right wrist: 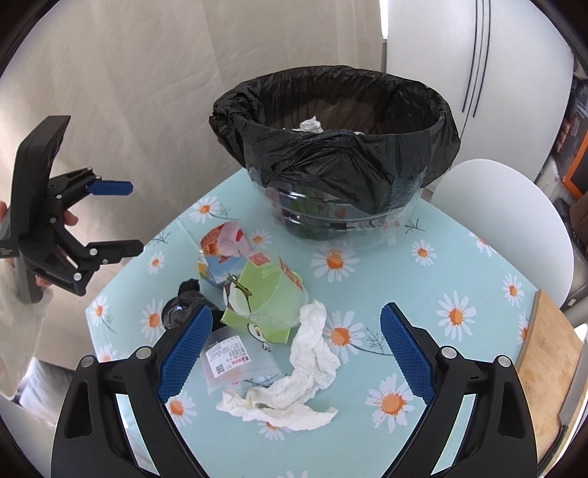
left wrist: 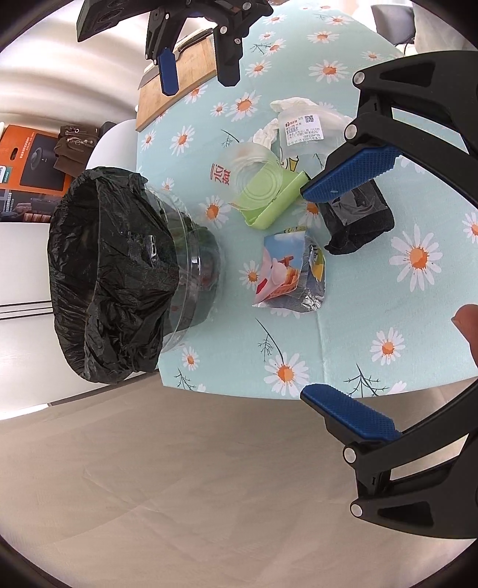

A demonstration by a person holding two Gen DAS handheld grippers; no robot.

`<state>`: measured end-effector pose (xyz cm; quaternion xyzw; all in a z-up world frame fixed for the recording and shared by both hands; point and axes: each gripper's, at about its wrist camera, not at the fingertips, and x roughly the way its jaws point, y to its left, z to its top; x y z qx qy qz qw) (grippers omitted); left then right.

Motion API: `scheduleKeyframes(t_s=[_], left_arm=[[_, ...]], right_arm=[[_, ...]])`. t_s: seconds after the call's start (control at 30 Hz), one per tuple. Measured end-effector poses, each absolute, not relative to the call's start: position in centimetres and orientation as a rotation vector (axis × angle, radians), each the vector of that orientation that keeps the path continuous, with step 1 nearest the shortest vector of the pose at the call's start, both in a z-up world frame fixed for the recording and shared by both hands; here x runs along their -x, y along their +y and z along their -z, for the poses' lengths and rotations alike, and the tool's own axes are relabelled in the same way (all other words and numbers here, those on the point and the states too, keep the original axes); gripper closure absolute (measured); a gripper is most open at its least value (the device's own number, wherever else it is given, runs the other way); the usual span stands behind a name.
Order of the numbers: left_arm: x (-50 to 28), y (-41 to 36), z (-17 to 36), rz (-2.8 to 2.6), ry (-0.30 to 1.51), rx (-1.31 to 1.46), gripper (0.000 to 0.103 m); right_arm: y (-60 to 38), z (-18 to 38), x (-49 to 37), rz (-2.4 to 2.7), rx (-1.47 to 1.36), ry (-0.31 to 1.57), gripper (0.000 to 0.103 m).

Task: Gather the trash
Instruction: 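Move both open tools back over the remaining trash on the table, then grasp the black taped box with the left tool while the right tool grasps the clear cup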

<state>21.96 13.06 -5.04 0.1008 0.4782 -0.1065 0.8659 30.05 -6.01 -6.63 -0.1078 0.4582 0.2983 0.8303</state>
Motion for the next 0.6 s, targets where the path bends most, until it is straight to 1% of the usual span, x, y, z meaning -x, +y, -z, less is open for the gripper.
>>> scheduleKeyframes(t_s=[0.33, 0.6], left_arm=[[-20.3, 12.6, 8.3, 0.223, 1.064, -0.199, 0.006], [-19.5, 12.2, 9.8, 0.233, 1.101, -0.198, 0.006]], right_arm=[[-3.6, 10.9, -28.0, -0.717, 0.31, 1.052, 0.015], [-2.0, 14.0, -27.0, -0.796, 0.328, 1.119, 0.015]])
